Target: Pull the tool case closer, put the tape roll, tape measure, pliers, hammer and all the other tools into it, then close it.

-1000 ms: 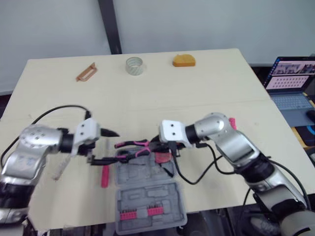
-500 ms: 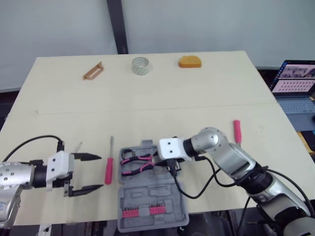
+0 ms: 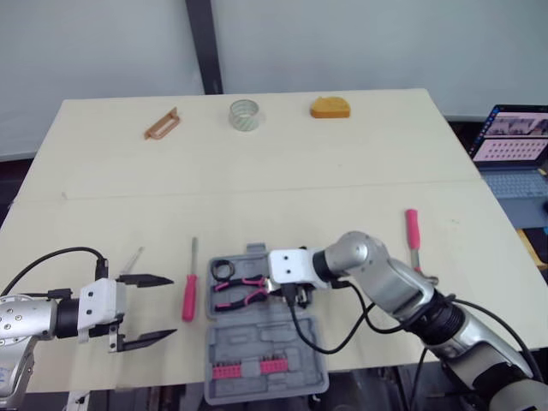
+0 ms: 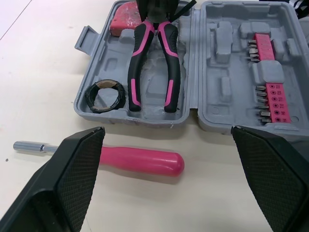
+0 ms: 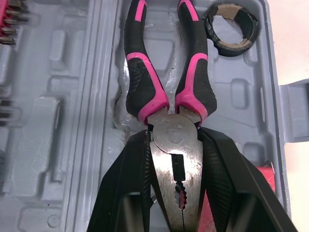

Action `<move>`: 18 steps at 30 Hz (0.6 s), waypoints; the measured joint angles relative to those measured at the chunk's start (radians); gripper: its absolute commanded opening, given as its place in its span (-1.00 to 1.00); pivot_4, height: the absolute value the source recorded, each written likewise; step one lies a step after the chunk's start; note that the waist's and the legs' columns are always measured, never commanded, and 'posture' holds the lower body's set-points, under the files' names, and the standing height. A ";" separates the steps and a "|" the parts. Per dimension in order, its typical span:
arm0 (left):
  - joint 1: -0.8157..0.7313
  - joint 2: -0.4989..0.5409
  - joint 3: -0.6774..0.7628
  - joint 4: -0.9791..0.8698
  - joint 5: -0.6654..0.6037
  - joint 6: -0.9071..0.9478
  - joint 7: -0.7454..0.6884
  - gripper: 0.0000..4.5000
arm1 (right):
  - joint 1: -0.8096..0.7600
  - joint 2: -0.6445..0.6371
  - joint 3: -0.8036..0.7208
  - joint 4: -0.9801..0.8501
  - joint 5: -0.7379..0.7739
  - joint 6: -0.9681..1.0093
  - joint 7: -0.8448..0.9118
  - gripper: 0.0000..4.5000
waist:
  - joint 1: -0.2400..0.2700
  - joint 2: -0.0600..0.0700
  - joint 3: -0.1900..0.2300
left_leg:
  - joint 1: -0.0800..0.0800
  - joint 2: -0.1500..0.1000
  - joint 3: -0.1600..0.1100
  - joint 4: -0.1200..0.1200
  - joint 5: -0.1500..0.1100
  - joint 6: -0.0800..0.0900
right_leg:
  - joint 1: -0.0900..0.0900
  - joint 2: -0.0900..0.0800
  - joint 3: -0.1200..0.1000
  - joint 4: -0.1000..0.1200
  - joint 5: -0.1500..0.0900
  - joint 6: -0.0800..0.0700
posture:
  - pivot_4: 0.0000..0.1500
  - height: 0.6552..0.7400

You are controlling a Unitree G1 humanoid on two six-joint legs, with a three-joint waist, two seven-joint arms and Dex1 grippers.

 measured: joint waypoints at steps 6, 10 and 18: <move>-0.020 0.000 -0.024 0.001 0.004 0.010 0.019 1.00 | 0.000 0.014 0.000 0.000 -0.003 0.018 -0.010 -0.57 | 0.000 0.000 0.000 | 0.000 0.000 0.000 0.000 0.000 0.000 | 0.000 0.000 0.000 0.000 0.000 0.000 | 1.00 1.00; -0.026 0.000 -0.036 0.002 0.006 0.013 0.027 1.00 | 0.000 0.015 0.000 -0.005 -0.006 0.036 -0.015 -0.57 | -0.001 0.000 0.000 | 0.000 0.000 0.000 0.000 0.000 0.000 | 0.000 0.000 0.000 0.000 0.000 0.000 | 1.00 1.00; -0.037 0.000 -0.038 0.005 0.006 0.022 0.035 1.00 | 0.012 0.019 0.000 -0.019 -0.007 0.053 -0.024 -0.57 | 0.000 0.000 0.000 | 0.000 0.000 0.000 0.000 0.000 0.000 | 0.000 0.000 0.000 0.000 0.000 0.000 | 1.00 1.00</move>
